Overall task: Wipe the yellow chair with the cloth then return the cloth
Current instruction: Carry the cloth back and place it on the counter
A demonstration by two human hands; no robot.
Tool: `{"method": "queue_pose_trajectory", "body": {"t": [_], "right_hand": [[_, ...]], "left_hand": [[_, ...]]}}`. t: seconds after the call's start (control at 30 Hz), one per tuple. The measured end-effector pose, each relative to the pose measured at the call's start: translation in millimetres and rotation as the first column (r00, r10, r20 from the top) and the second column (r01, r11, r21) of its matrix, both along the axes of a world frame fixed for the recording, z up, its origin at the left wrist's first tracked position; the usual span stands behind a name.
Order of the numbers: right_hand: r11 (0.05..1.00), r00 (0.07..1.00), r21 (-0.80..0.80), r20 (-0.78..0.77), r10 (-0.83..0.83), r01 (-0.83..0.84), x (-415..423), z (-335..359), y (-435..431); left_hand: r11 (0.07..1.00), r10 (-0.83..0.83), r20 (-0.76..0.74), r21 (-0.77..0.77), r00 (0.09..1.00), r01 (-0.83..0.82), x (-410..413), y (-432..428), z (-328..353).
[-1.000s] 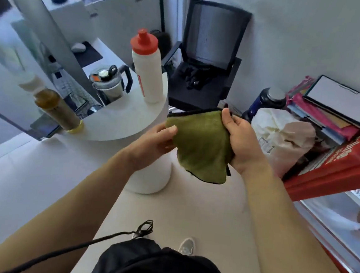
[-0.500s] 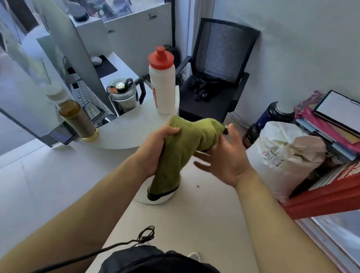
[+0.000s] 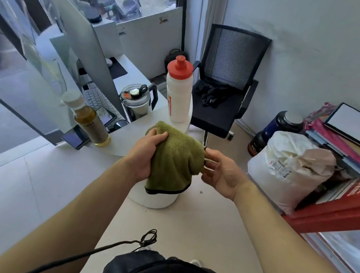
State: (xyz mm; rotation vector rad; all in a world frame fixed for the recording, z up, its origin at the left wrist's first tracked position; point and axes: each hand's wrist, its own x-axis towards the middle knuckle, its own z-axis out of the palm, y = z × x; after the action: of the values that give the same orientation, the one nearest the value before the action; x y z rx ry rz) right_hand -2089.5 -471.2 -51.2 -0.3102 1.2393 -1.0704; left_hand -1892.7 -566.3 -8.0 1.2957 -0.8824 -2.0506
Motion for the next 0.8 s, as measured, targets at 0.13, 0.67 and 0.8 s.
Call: {"method": "queue_pose_trajectory", "body": {"t": [0.13, 0.67, 0.8], "right_hand": [[0.98, 0.971, 0.018, -0.134, 0.2, -0.199, 18, 10, -7], [0.854, 0.388, 0.138, -0.846, 0.365, -0.502, 44, 31, -33], [0.789, 0.084, 0.229, -0.939, 0.334, -0.57, 59, 49, -42]], "left_hand": [[1.0, -0.014, -0.028, 0.017, 1.0, 0.014, 11, -4, 8], [0.873, -0.147, 0.528, -0.329, 0.837, 0.361, 65, 5, 8], [0.599, -0.113, 0.901, -0.274, 0.419, 0.752, 71, 15, 5]]}}
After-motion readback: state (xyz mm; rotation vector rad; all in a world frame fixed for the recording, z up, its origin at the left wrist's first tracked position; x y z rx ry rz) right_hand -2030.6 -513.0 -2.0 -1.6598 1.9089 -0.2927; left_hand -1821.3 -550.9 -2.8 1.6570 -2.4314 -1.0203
